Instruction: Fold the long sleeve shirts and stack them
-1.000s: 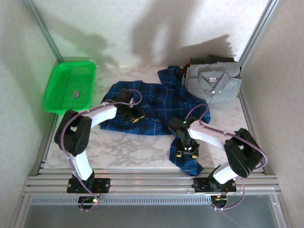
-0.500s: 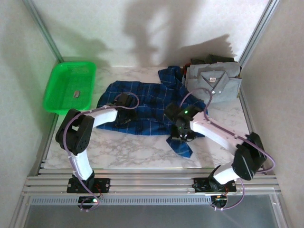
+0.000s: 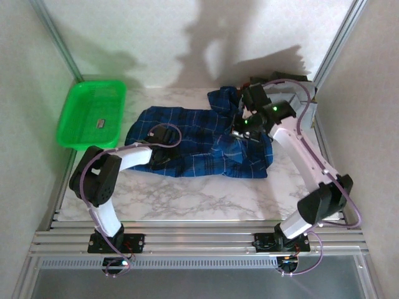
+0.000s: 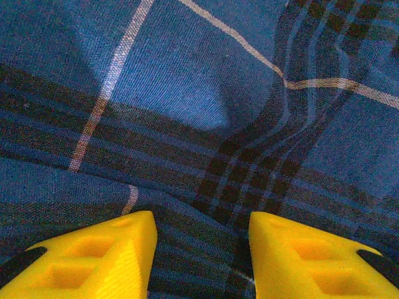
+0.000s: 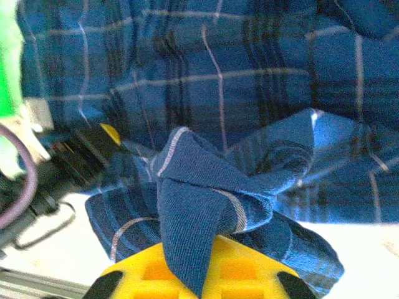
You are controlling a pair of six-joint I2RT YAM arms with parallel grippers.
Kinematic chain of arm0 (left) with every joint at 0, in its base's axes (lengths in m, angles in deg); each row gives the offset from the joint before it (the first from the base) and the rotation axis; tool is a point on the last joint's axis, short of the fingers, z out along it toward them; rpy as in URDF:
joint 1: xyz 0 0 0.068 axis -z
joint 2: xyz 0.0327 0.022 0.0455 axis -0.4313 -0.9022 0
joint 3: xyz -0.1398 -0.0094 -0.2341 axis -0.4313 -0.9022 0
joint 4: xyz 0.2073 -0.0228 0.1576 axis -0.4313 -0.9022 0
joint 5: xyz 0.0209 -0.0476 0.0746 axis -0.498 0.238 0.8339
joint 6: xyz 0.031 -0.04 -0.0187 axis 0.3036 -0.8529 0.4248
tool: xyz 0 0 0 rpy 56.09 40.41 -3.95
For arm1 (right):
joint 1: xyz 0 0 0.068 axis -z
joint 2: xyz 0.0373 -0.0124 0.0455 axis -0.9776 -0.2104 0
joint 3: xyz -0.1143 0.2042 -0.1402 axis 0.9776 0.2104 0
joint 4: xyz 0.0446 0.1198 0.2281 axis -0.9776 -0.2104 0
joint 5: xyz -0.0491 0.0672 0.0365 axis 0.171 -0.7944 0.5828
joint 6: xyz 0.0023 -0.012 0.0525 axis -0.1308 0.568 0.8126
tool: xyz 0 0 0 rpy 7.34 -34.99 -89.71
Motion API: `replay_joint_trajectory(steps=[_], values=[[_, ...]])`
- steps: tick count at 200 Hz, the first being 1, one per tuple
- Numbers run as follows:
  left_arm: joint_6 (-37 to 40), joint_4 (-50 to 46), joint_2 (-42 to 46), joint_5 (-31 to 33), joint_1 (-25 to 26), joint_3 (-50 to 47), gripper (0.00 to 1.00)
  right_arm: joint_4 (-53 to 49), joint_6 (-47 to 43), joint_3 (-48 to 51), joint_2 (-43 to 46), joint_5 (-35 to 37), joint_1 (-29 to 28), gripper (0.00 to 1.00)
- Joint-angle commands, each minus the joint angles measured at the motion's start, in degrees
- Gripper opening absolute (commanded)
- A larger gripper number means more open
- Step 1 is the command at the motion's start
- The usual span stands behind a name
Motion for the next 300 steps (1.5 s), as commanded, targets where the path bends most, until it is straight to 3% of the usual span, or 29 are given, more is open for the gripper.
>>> replay_joint_trajectory(steps=[1, 21, 37, 49, 59, 83, 109, 126, 155, 173, 225, 300], values=[[1.34, -3.30, 0.57, 2.20, 0.27, -2.14, 0.47, 6.05, 0.05, -4.53, -5.87, -8.89, 3.16, 0.00], [1.70, -3.79, 0.93, 3.08, 0.21, -1.26, 0.49, 4.85, -0.98, -9.01, -11.79, -10.53, 4.08, 0.06], [1.79, -4.11, 1.25, 3.58, 0.10, -0.24, 0.52, 2.11, -2.38, -11.72, -16.44, -11.18, 4.32, 0.22], [1.99, -4.45, 1.31, 3.68, 0.09, 0.70, 0.55, 1.97, -2.55, -11.33, -18.57, -10.46, 4.33, 0.39], [2.06, -5.23, 1.51, 3.76, 0.02, 1.54, 0.59, 3.37, -2.10, -9.10, -18.26, -8.79, 4.37, 0.44], [1.45, -7.72, 4.50, 4.11, -0.54, 2.76, 0.74, 4.63, -0.62, -1.81, -11.11, -2.78, 5.97, 0.61], [-0.03, -11.67, 10.66, 3.75, -1.94, 3.55, 0.87, 1.92, 0.24, 9.99, 1.38, 2.22, 10.06, 0.70], [-0.66, -14.48, 14.19, 1.72, -3.49, 4.34, 0.93, 1.44, 0.56, 20.02, 8.13, 0.62, 13.29, 0.73], [-1.09, -16.86, 16.47, -4.10, -5.81, 2.67, 0.96, 6.70, 2.29, 36.98, 12.60, -3.75, 14.85, 0.70], [-1.75, -16.15, 16.46, -4.15, -8.00, -0.24, 0.96, 13.04, 5.75, 45.10, 13.91, -4.37, 14.90, 0.68], [-1.71, -8.24, 12.78, -2.60, -13.69, -6.33, 0.95, 21.87, 9.96, 52.46, 9.22, 0.01, 15.07, 0.58], [1.27, -4.35, 11.11, 3.26, -15.16, -11.46, 0.95, 23.62, 13.62, 53.24, 4.71, 15.38, 15.47, 0.04]])
